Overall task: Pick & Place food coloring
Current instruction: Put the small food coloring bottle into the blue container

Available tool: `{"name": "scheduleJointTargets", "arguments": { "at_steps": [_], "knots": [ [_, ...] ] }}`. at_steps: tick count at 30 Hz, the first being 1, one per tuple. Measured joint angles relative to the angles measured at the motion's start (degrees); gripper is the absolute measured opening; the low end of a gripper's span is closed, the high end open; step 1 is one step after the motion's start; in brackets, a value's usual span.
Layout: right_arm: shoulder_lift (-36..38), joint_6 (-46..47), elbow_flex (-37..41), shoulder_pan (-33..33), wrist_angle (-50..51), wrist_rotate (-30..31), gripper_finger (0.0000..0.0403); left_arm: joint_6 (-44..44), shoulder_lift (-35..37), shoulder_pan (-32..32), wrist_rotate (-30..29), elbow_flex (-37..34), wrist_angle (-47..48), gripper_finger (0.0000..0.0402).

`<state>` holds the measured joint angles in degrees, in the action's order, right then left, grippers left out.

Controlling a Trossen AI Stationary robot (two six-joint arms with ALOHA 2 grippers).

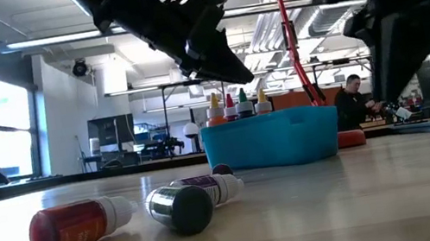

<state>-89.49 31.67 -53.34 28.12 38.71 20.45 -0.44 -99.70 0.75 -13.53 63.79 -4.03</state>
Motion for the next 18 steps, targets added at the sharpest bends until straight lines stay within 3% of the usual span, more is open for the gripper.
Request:
{"name": "scheduleJointTargets", "arguments": {
  "at_steps": [7,13,18],
  "knots": [
    [-0.03,-9.81,0.0,-1.55,-17.05,5.76,0.0119,-0.42,2.95,0.02,-4.53,-0.01,1.68,0.013],
    [-4.45,-27.3,-0.07,-3.99,-39.7,-3.74,0.0119,-1.77,11.89,0.48,-4.88,0.04,10.78,0.0131],
    [-10.43,-38.65,0.0,-6.63,-48.48,-4.67,0.0119,-1.76,19.87,0.82,-5.51,0.06,19.46,0.0131]
  ]
}}
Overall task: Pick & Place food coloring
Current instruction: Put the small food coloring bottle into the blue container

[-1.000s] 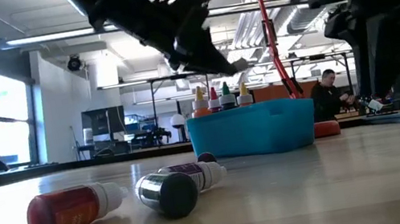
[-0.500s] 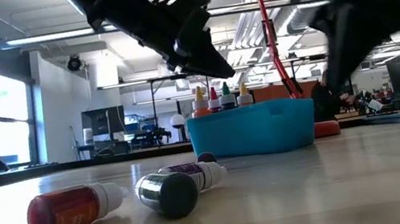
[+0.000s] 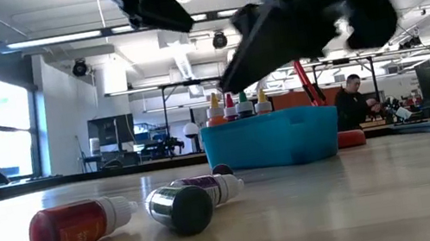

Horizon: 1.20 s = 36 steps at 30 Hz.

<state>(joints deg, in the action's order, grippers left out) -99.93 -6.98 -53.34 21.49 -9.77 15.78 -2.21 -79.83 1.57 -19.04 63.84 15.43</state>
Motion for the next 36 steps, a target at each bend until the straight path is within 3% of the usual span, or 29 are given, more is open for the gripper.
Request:
{"name": "scheduleJointTargets", "arguments": {
  "at_steps": [3,6,9,12,17,24,36],
  "knots": [
    [-1.99,-8.25,-0.02,-2.24,-4.26,-4.45,0.0119,0.03,2.88,-0.06,-0.08,-0.01,2.62,0.0131],
    [-2.7,-14.64,-0.04,-4.99,-6.35,-13.64,0.0119,-0.18,4.99,-0.06,-0.25,-0.06,6.63,0.0131],
    [-2.75,-16.04,-0.04,-7.86,-7.59,-22.15,0.0119,-1.16,5.5,-0.06,0.06,-0.06,9.85,0.0131],
    [-2.75,-17.49,-0.62,-9.82,-7.8,-26.79,0.0119,-1.29,5.64,-0.06,0.51,-0.01,13.12,0.0131],
    [-2.77,-20.07,-2.08,-11.25,-5.86,-27.09,0.0119,-3.25,5.66,-0.06,0.31,-0.06,18.21,0.0131],
    [-8.24,-21.8,-4.99,-12.26,-5.33,-30.25,0.0119,-6.85,5.66,-0.08,-5.46,-0.06,18.8,0.0131],
    [-11.88,-29.21,-15.74,-13.45,15.87,-30.35,0.0119,-7.07,5.66,-0.06,-5.61,-0.06,20.17,0.0131]
  ]
}}
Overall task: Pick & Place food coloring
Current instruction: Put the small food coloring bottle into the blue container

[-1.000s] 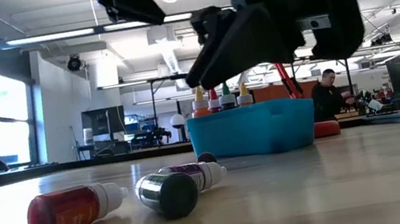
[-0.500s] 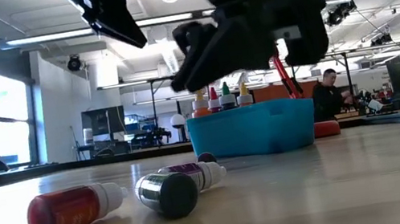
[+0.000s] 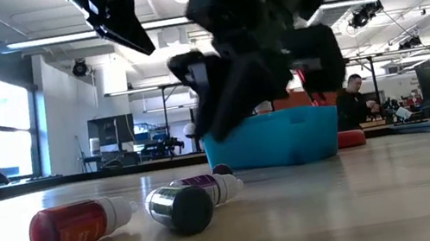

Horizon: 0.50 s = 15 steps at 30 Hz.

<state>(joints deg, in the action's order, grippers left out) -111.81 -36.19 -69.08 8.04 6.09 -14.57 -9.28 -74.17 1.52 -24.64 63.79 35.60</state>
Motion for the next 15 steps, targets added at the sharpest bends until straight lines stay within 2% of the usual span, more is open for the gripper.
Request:
{"name": "scheduleJointTargets", "arguments": {
  "at_steps": [3,8,15],
  "knots": [
    [-1.7,-0.87,-0.52,-0.55,3.68,0.59,0.0119,-0.02,0.0,0.0,0.0,0.0,0.64,0.0131],
    [-3.39,-4.39,-0.76,-1.34,1.64,0.59,0.0119,-0.02,-0.02,-0.01,0.0,0.0,0.63,0.0131],
    [-5.24,-3.77,-0.72,-1.75,2.42,0.39,0.0119,-0.04,-0.02,0.0,0.02,0.0,0.63,0.0131]
  ]
}}
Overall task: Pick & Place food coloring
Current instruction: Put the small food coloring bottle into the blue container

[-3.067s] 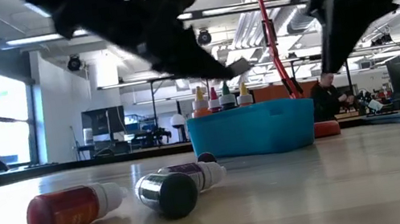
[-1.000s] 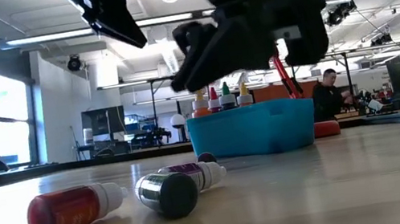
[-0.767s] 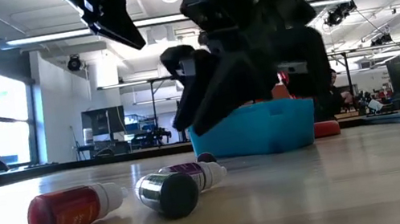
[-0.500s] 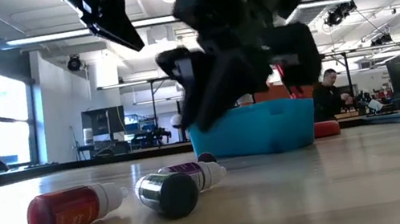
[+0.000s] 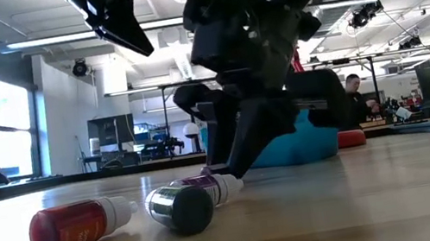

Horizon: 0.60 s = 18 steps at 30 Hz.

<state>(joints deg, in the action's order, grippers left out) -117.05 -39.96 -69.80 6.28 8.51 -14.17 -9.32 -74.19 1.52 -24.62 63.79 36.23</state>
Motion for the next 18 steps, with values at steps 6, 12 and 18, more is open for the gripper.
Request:
{"name": "scheduleJointTargets", "arguments": {
  "at_steps": [6,12,18],
  "knots": [
    [-1.01,3.92,-0.06,-0.04,0.26,-0.09,0.0098,0.0,0.0,0.0,0.02,0.0,0.39,0.0131],
    [0.36,4.23,0.0,0.12,0.63,0.69,0.0066,0.0,0.0,0.0,0.07,0.0,0.85,0.0131],
    [6.09,7.95,0.27,0.33,4.85,2.21,0.0081,-0.02,-0.02,0.0,0.07,0.0,1.62,0.0131]
  ]
}}
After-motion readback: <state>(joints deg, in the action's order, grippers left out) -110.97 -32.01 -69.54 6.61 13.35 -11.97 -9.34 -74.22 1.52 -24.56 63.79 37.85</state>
